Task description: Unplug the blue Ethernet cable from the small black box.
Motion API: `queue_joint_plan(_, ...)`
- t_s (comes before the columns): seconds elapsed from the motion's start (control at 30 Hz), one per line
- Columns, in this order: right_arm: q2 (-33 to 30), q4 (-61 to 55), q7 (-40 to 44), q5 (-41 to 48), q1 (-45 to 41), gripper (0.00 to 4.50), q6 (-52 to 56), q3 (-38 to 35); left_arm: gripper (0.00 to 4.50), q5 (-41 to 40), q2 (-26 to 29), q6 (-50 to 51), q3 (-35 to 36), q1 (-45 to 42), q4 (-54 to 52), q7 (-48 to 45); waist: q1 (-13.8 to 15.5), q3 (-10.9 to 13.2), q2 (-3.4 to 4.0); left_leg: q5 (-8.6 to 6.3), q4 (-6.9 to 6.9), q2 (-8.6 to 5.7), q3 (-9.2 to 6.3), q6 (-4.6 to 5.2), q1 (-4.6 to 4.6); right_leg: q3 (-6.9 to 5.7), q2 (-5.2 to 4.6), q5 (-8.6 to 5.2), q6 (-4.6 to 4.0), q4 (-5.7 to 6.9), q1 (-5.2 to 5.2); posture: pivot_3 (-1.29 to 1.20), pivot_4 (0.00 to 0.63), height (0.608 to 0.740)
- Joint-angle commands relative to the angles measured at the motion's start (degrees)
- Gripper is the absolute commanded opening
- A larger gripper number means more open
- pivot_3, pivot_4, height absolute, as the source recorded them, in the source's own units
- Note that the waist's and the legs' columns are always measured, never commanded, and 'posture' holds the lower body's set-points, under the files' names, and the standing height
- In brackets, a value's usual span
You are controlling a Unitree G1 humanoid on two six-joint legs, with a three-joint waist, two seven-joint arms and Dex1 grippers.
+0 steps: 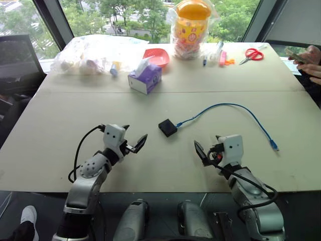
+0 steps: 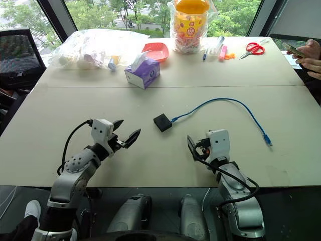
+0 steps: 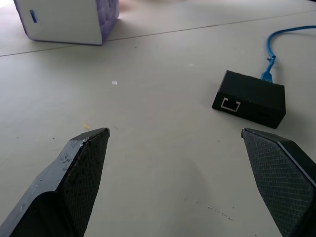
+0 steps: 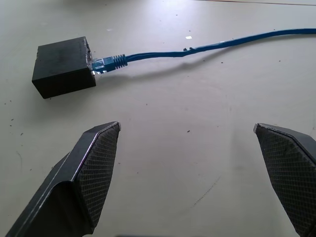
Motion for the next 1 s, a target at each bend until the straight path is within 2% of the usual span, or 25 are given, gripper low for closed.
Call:
queue_joint_plan(0.03,-0.94,-1.21,0.78,0.13,-0.71,4.5,-1.11,0.01,4.46,-0.98,0.83,-0.16,0.83,-0.67,-0.86,-0.93,-0.03,0.0,0.0,0.0,0.01,0.0,0.0,0.0,0.0,0.0,0.0,0.0,0.0,0.02,0.0,0.0,0.15,0.74)
queue_joint_plan(0.3,-5.13,-0.78,4.44,3.57,-4.93,4.5,2.5,-3.57,4.46,-3.83,3.65,2.55,0.12,-1.43,-2.52,-5.09,-0.05,0.0,0.0,0.0,0.14,0.0,0.02,0.0,0.01,0.01,0.0,-0.01,-0.01,0.16,0.0,0.0,0.15,0.74)
queue_joint_plan(0.47,-9.86,-0.43,8.92,7.22,-9.07,4.5,7.33,-5.38,4.46,-6.04,5.24,5.77,0.3,-3.5,-2.19,-7.41,-0.02,0.0,0.0,0.0,0.39,0.01,0.0,0.0,-0.01,0.0,0.01,-0.01,-0.02,0.26,0.05,0.0,0.15,0.74)
queue_joint_plan(0.6,-16.26,-1.14,15.18,11.25,-12.52,4.5,12.87,-4.76,4.46,-9.4,10.38,9.34,-0.18,-4.16,-1.71,-14.93,-0.06,0.01,0.0,-0.01,0.47,0.0,0.0,0.01,-0.04,0.0,0.01,-0.01,-0.02,0.28,0.06,0.0,0.15,0.74)
queue_joint_plan(0.77,-26.96,5.27,24.84,12.72,-24.89,4.5,17.36,-0.7,4.46,-13.01,16.29,12.65,1.56,-8.85,2.51,-22.56,-0.38,0.04,0.02,-0.01,0.6,0.03,0.0,0.01,-0.04,-0.03,0.02,0.0,-0.07,0.31,0.08,0.0,0.15,0.74)
queue_joint_plan(0.87,-30.75,11.76,30.25,12.12,-32.71,4.5,16.96,3.03,4.46,-14.06,18.49,13.55,1.33,-11.13,4.64,-25.92,-0.54,0.04,0.02,-0.01,0.63,0.04,0.02,0.01,-0.05,-0.03,0.02,0.03,-0.11,0.3,0.07,0.0,0.15,0.74)
queue_joint_plan(1.0,-34.61,25.02,42.6,5.37,-46.77,4.5,11.66,15.83,4.46,-14.22,19.62,13.4,1.59,-14.8,7.71,-28.34,-0.89,0.08,0.0,-0.03,0.55,0.03,0.06,0.05,-0.12,-0.03,0.0,0.02,-0.08,0.25,-0.01,0.0,0.15,0.74)
